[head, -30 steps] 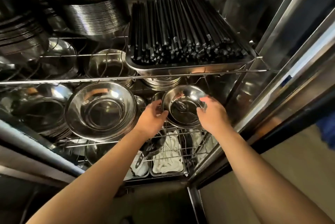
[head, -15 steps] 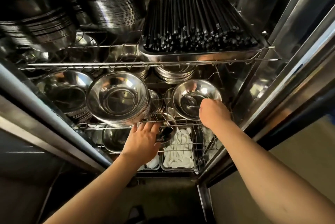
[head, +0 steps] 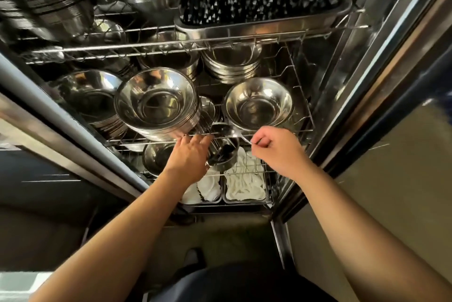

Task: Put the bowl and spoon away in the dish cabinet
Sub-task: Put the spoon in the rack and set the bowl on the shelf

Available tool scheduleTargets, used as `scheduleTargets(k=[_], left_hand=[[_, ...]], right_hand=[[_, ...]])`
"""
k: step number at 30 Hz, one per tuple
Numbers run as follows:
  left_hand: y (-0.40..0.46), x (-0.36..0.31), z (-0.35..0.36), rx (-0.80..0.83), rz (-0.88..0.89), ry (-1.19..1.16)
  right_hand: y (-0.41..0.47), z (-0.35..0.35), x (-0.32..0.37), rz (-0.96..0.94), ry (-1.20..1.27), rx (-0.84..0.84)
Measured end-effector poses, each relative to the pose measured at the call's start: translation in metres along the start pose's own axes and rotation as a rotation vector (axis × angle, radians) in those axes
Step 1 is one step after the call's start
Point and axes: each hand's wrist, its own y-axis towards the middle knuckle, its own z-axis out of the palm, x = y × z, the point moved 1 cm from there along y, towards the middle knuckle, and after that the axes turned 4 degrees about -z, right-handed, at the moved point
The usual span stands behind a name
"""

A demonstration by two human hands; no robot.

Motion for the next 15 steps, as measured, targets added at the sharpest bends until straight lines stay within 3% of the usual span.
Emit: scheduleTargets(k=[5, 15], left_hand=[[-0.001, -0.001, 0.002, -0.015, -0.005, -0.021], [-0.007, 0.001, 0.017, -0.089, 0.022, -0.016]], right_hand=[[-0.020, 0.027, -0.033, 0.067, 0.009, 0.125], [0.029, 0.090, -0.047, 0.294, -0.202, 0.154]])
